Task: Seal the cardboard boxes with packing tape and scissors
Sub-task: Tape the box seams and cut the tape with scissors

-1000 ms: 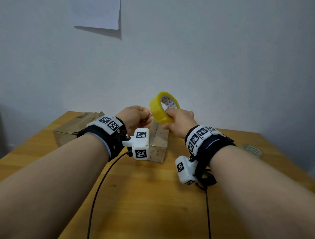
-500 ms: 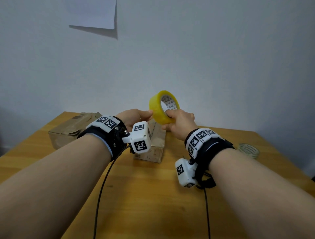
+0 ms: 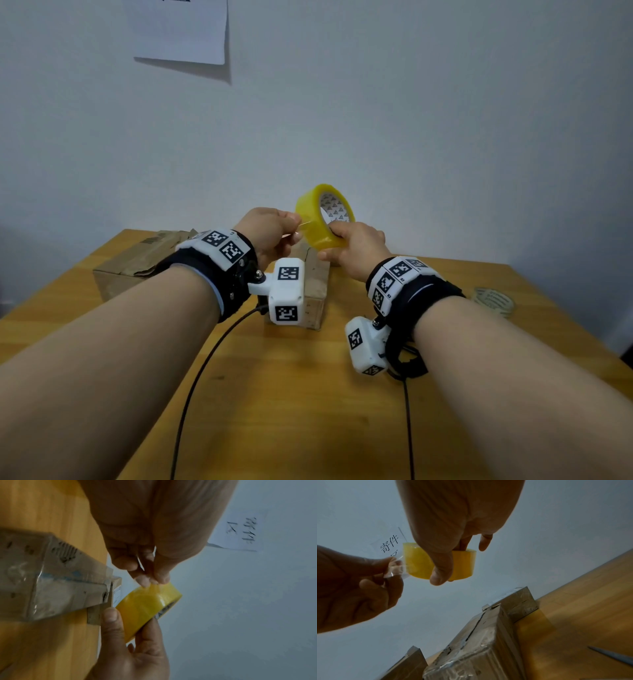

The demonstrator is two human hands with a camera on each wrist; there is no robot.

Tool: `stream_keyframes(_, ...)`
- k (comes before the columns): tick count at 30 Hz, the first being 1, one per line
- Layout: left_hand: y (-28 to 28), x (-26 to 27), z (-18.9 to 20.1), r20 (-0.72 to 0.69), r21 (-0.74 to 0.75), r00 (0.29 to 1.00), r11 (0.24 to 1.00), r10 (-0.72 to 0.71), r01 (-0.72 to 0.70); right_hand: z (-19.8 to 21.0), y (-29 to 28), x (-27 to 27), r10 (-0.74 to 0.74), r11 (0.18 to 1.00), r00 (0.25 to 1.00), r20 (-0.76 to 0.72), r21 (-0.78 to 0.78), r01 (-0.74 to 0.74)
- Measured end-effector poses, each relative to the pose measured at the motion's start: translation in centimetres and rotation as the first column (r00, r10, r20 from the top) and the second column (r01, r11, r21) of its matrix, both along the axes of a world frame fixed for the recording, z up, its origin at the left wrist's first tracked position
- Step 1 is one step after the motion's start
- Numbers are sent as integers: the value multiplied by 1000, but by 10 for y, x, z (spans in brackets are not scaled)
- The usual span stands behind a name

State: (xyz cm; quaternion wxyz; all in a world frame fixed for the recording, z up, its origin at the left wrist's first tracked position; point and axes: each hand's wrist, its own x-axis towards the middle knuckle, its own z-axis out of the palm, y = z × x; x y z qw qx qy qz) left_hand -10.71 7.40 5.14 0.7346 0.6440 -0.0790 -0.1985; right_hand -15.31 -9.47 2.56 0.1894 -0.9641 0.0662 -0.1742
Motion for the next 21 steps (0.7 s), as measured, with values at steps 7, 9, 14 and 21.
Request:
stream_keyframes(7,6,0,6,-282,-31,953,994,-109,105,-1,-3,-4,-40,994,999,-1,-97,40)
stream_keyframes(9,8,-1,5,-325,-54,932,987,-161,151,1,-3,-7,-45,990,999,15,-135,46)
stream_keyframes(14,11,-8,10,-310,-65,938,988,-154,140,8,-1,-11,16,985,987,-158,-167,-43)
stream_keyframes(21,14,-3,9,-82,226,979,953,-186,200,23,-20,-14,-7,997,987,163,71,-4)
